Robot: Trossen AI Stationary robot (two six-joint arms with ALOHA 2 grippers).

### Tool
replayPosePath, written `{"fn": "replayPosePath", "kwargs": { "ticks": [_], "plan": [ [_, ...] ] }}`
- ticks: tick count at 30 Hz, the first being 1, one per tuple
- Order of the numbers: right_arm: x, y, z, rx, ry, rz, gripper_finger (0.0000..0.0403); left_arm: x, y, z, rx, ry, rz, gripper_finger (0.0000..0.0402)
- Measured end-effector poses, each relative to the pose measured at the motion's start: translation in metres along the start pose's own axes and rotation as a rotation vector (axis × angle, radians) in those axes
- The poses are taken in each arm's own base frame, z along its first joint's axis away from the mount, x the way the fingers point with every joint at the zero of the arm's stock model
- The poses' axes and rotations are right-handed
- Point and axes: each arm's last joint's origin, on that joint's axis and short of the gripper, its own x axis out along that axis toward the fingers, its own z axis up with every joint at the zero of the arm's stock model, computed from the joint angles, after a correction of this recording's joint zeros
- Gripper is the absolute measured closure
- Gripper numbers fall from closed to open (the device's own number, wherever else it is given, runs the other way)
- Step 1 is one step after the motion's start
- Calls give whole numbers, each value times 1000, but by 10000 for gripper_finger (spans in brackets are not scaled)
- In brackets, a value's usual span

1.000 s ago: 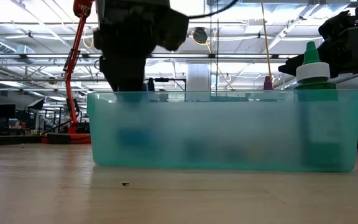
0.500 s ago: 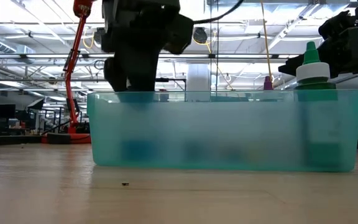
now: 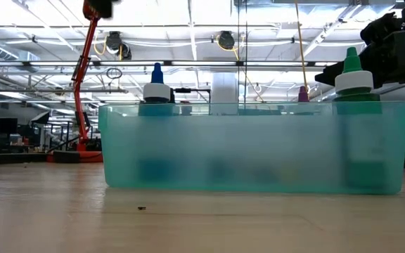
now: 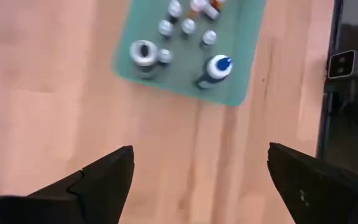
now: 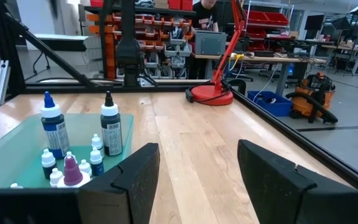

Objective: Pick & Place food coloring
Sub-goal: Return to Home Position

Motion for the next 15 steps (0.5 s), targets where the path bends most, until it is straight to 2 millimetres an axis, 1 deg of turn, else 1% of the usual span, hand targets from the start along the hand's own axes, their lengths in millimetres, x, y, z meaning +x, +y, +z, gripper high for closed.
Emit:
{"fn": "replayPosePath", "kwargs": {
  "ticks": [2,4,6,8,9,11,13,15],
  "plan": [
    [0,0,0,0,0,0,197,-31,6,-17,51,-83,54,37],
    [0,0,0,0,0,0,195,-55,8,-32,132,-268,162,37],
    [0,0,0,0,0,0,195,-75,9,-47,178,-523,259,37],
    [0,0,0,0,0,0,197,-82,14,-62,211,-748,269,37],
    [0,0,0,0,0,0,198,-82,17,-69,238,-842,240,37],
    [0,0,0,0,0,0,199,-70,24,-85,346,-1002,123,37],
    [0,0,0,0,0,0,198,-52,31,-99,472,-1158,-18,36],
    [0,0,0,0,0,0,197,-28,42,-113,529,-1275,-116,37]
  ]
}}
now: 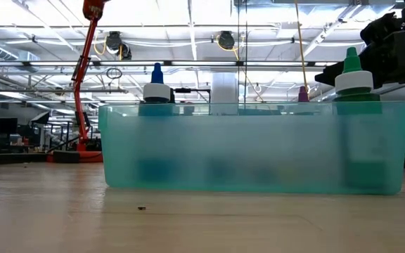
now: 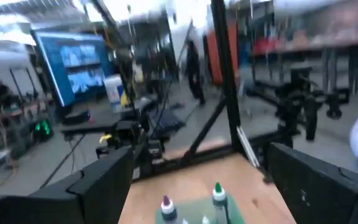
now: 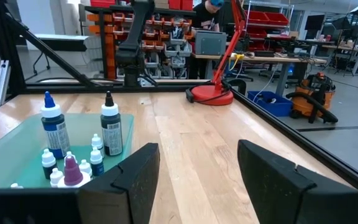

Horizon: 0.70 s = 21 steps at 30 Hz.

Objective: Pick & Place food coloring
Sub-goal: Return to Home Position

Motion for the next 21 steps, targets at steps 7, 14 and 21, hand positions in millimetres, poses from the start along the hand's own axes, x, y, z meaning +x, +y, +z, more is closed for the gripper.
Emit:
{"fn": "replayPosePath", "kwargs": {
  "ticks": [7,14,21],
  "plan": [
    [0,0,0,0,0,0,198,-31,12,-85,-180,-69,169,36],
    [0,0,0,0,0,0,196,-63,15,-99,-182,-73,124,36],
    [0,0,0,0,0,0,199,-75,15,-111,-243,48,236,36]
  ]
}}
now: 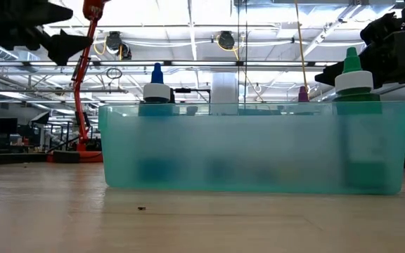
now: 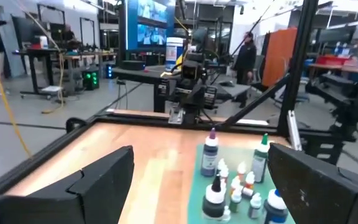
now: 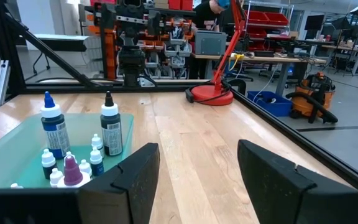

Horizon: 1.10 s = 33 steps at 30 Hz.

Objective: Pick & Place food coloring
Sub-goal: Return to Home Position

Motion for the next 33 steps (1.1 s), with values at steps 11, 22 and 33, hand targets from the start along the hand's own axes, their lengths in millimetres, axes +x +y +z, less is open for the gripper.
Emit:
{"fn": "replayPosePath", "kwargs": {
  "ticks": [11,22,33],
  "plan": [
    [0,0,0,0,0,0,197,5,7,-33,36,25,137,37],
    [0,0,0,0,0,0,196,6,9,-55,-8,79,166,36],
    [0,0,0,0,0,0,195,7,9,-53,-27,62,166,36]
  ]
}}
